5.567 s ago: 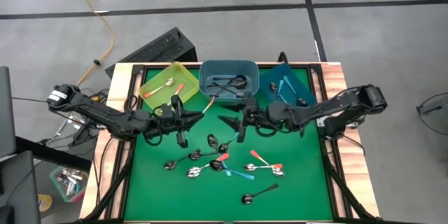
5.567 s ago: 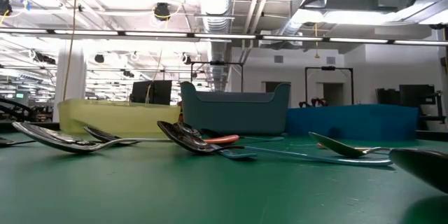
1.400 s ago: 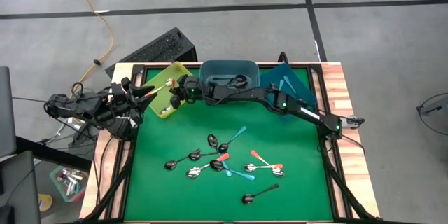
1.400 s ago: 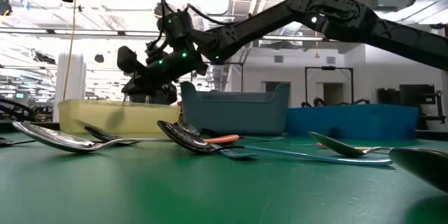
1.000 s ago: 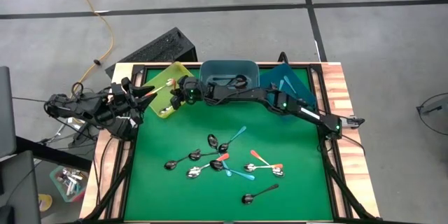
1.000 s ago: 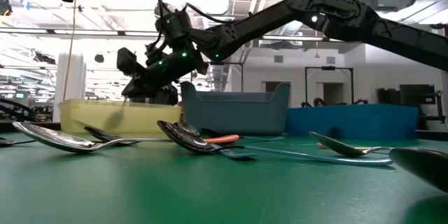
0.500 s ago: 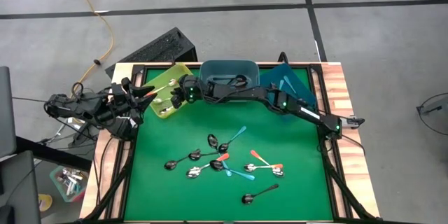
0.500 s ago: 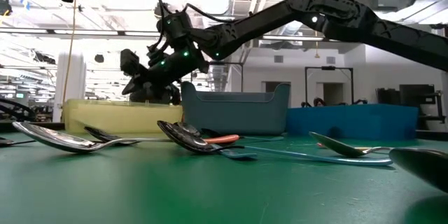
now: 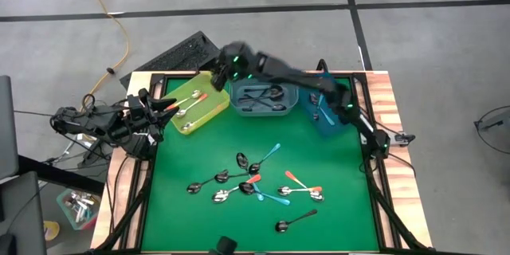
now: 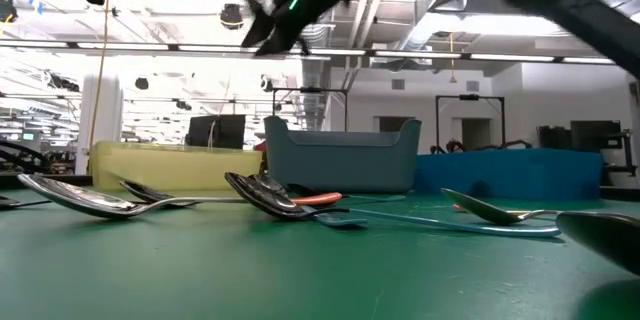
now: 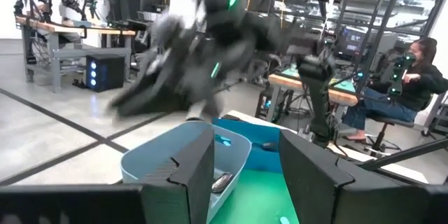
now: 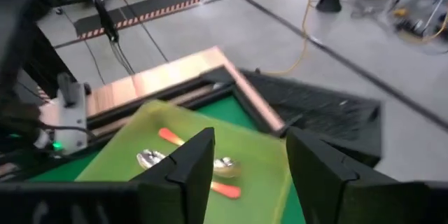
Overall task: Sort silverware by color (type)
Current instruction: Put the black spoon into the light blue bin
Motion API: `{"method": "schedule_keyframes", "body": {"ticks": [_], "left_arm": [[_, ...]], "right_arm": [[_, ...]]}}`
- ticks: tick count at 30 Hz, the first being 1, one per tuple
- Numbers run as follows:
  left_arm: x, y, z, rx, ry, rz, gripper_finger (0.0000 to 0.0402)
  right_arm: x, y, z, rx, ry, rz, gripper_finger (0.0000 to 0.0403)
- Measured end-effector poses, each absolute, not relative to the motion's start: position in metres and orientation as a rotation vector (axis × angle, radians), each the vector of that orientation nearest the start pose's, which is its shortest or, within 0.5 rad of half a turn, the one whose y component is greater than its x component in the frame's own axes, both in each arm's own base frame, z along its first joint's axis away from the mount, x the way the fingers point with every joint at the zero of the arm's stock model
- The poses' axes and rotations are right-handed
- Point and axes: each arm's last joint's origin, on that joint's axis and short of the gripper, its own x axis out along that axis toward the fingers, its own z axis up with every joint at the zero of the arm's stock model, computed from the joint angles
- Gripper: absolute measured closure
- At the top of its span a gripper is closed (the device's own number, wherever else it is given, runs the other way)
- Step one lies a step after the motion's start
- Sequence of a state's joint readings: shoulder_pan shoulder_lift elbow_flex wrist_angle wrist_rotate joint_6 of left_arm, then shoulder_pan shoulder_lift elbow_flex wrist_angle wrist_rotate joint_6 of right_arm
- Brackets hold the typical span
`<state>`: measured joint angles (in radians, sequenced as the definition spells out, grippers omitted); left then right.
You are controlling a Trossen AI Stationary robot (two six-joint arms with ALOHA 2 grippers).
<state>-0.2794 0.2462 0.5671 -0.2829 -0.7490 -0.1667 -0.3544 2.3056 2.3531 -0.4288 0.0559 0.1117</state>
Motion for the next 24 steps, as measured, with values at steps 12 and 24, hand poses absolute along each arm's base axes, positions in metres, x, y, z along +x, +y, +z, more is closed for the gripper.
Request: {"method": "schedule_keyframes", "body": {"ticks": [12, 24], "left_arm": [[0.070, 0.001, 0.299, -0.207, -0.025, 0.470, 0.0258], [0.069, 0.001, 0.290, -0.277, 0.038, 0.497, 0.0258]], "right_arm": [[0.312, -0.109, 0.499, 0.053, 0.507, -0.519, 0.0230], [0.224, -0.004, 0.498, 0.232, 0.746, -0.391, 0.0230]]}}
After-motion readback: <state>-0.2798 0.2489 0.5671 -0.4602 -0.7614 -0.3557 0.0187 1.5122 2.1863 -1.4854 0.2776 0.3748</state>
